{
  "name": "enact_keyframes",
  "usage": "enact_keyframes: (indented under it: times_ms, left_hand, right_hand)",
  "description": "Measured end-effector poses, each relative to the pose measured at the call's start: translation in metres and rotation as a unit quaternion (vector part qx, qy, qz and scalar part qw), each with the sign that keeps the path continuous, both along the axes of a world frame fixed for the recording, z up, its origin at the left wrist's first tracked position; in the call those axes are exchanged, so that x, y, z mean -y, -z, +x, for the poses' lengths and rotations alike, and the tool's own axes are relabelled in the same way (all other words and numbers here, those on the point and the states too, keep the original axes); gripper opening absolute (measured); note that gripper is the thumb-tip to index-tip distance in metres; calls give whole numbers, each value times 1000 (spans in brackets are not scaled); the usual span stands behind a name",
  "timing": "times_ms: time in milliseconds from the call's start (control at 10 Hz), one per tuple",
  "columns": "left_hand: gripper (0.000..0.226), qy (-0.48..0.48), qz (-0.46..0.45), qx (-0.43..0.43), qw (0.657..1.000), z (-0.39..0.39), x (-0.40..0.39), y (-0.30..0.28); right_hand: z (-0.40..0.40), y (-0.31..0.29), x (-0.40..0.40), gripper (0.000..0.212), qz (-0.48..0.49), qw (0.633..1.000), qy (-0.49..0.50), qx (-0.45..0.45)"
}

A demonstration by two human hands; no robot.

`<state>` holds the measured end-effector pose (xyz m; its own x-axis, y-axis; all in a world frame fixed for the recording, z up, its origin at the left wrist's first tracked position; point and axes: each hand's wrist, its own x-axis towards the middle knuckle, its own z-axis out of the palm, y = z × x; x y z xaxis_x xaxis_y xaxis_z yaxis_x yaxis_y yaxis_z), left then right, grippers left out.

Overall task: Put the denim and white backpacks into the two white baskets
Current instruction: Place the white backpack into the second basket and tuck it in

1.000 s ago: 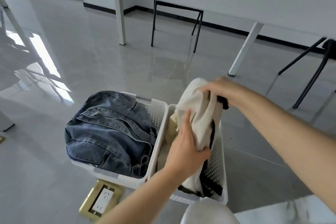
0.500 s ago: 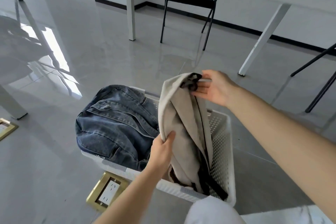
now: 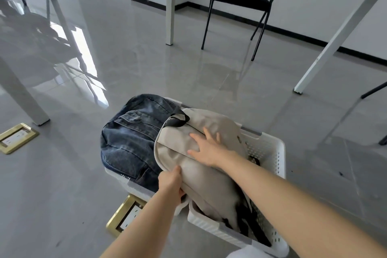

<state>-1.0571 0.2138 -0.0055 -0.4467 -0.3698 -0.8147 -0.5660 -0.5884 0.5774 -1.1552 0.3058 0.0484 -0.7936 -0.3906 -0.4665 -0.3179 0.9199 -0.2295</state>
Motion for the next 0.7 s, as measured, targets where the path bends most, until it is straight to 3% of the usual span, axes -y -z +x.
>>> enact_keyframes:
  times_ms: [200, 300, 400, 500, 700]
  left_hand:
    - [39, 112, -163, 57, 979, 2, 13, 4]
    - [42, 186, -216, 59, 957, 6, 28, -14]
    - [39, 252, -205, 55, 944, 22, 38, -31]
    - [53, 267, -191, 55, 943, 51, 39, -53]
    - [33, 252, -180, 39, 950, 112, 34, -145]
  right_hand:
    - [14, 21, 1, 67, 75, 995, -30, -60]
    - [19, 8, 2, 68, 54, 998, -15, -40]
    - [41, -10, -5, 66, 45, 998, 5, -33]
    - [81, -31, -20, 66, 45, 999, 18, 1]
    - [158, -106, -47, 50, -4, 993, 80, 84]
